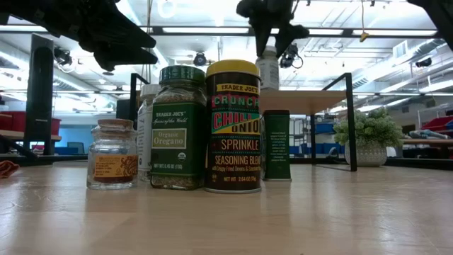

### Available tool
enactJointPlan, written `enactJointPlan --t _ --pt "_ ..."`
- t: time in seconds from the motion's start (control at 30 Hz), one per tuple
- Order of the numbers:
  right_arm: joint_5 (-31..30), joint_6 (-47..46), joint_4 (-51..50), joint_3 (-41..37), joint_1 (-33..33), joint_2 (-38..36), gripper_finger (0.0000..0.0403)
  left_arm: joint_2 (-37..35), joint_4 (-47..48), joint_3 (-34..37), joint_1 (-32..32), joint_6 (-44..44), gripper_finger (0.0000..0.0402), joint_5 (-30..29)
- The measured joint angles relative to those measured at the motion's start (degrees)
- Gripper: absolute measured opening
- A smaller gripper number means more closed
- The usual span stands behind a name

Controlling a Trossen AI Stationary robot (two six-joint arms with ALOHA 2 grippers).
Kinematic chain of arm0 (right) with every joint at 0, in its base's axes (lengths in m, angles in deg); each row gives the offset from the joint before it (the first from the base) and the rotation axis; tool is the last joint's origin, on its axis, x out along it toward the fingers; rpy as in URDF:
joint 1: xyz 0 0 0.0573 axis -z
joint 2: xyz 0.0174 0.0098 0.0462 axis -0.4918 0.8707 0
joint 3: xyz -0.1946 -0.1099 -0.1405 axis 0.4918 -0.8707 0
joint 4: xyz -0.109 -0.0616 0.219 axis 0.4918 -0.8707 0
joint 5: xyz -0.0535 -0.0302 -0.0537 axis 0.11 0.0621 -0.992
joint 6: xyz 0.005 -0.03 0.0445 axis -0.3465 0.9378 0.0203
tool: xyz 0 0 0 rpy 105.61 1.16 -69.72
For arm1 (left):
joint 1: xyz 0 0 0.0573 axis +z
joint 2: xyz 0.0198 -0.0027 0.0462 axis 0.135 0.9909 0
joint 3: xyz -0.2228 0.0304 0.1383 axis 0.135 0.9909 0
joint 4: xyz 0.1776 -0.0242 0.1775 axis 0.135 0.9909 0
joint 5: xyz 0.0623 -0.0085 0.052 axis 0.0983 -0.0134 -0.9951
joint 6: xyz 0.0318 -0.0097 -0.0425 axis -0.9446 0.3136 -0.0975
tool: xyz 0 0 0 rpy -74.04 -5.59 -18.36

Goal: Shelf spices
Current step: Put the right white seasoning bottle on the shelf

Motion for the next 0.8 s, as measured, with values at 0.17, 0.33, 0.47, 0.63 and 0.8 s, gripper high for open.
enactJointPlan --t 0.17,0.33,0.47,0.63,0.8 --pt "-0.1 -5.1 2.8 0.0 2.9 0.0 0.0227 0.0 0.0 0.0 0.0 0.0 0.0279 0.0" --pt "0.0 -7.3 3.1 0.0 4.0 0.0 0.0223 0.0 0.0 0.0 0.0 0.0 0.0278 0.0" --pt "0.0 -6.5 3.1 0.0 4.1 0.0 0.0224 0.0 0.0 0.0 0.0 0.0 0.0278 0.0" --pt "0.0 -5.2 3.2 -0.6 3.5 0.0 0.0232 0.0 0.0 0.0 0.0 0.0 0.0278 0.0" --pt "-0.1 -3.6 3.3 -3.0 2.8 0.0 0.0231 0.0 0.0 0.0 0.0 0.0 0.0278 0.0"
